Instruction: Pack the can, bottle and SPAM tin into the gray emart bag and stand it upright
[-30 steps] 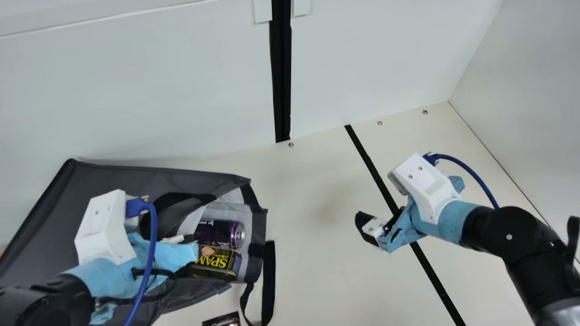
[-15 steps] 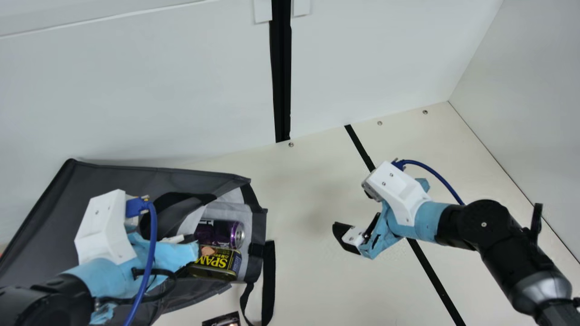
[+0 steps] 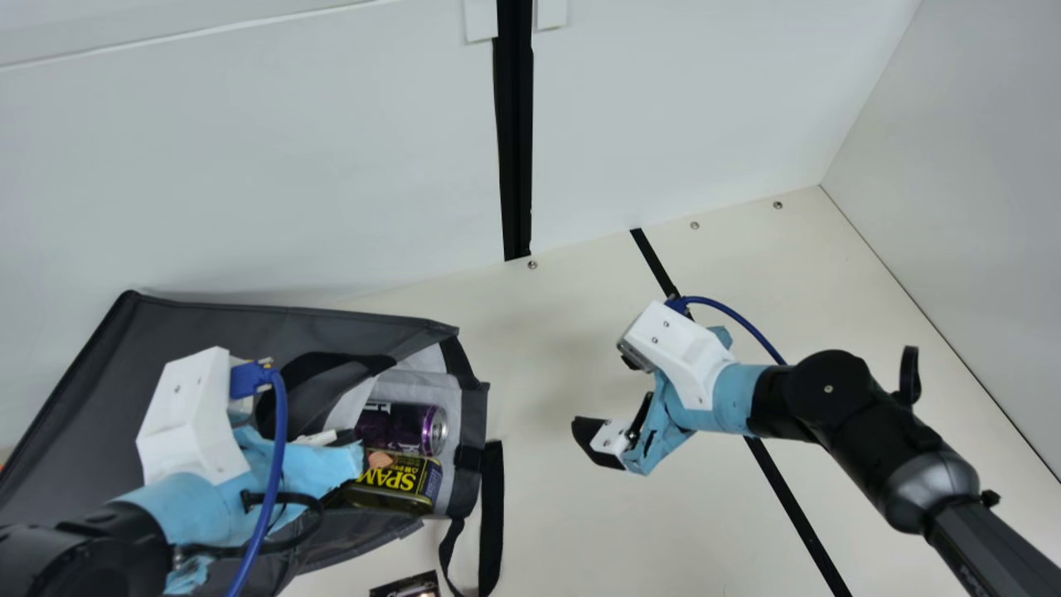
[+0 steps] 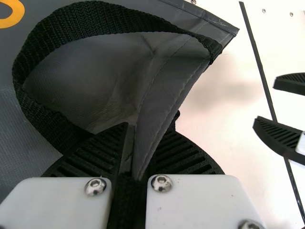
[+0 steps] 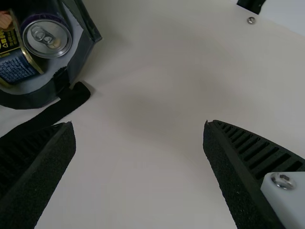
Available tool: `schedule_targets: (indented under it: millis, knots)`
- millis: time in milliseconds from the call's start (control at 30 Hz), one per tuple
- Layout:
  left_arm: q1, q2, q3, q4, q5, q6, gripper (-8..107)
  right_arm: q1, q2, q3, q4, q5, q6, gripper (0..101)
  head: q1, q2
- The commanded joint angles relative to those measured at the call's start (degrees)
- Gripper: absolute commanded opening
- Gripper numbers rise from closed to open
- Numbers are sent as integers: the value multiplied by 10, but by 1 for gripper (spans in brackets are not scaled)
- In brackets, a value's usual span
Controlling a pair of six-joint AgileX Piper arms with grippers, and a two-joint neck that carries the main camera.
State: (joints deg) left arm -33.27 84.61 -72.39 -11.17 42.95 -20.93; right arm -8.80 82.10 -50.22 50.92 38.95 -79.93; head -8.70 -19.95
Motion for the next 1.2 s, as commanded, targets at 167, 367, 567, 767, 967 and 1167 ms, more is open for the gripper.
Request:
schedule_targets:
  millis: [167, 367, 567, 767, 967, 1167]
  knots:
    - [0, 0, 0, 0, 0, 0, -8, 24, 34, -12, 15, -3, -16, 95, -13, 0]
    - [0, 0, 0, 0, 0, 0, -8, 45, 63, -27, 31, -7, -28, 95, -13, 0]
    - [0, 0, 0, 0, 0, 0, -8, 70, 90, -44, 51, -8, -39, 95, -13, 0]
    - [0, 0, 0, 0, 0, 0, -8, 95, 119, -63, 76, -7, -48, 95, -13, 0]
    - [0, 0, 0, 0, 0, 0, -8, 120, 148, -81, 103, -7, -59, 95, -13, 0]
    - [0, 0, 0, 0, 0, 0, -8, 142, 178, -99, 130, -6, -74, 95, -13, 0]
